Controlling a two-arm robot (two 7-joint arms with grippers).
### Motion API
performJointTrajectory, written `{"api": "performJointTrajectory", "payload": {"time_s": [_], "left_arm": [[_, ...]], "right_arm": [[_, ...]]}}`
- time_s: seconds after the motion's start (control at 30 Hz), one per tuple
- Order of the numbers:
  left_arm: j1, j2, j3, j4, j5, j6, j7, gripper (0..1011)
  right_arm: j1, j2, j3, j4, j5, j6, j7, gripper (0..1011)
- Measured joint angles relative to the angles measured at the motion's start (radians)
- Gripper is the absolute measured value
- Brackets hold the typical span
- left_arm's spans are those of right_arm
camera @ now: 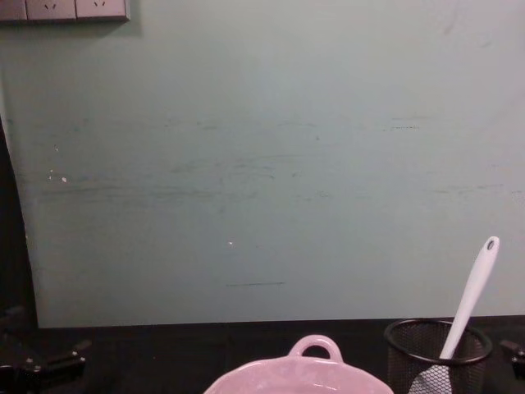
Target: Use the one hand to pick up the spoon and stir the clear water in the bowl.
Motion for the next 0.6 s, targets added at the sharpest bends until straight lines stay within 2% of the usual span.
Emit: {"api": "performJointTrajectory", "payload": {"time_s": [0.5,0.6], "left_arm": [[0.0,0.0,0.0,0.0,0.0,0.0,0.0,1011],[0.0,0.0,0.0,0.0,0.0,0.0,0.0,1011]], "right_arm": [[0.0,0.0,0.0,0.0,0.0,0.0,0.0,1003],[-0.014,0.003,0.01,-0.028,-0.014,0.018,-0.014,1003]]}}
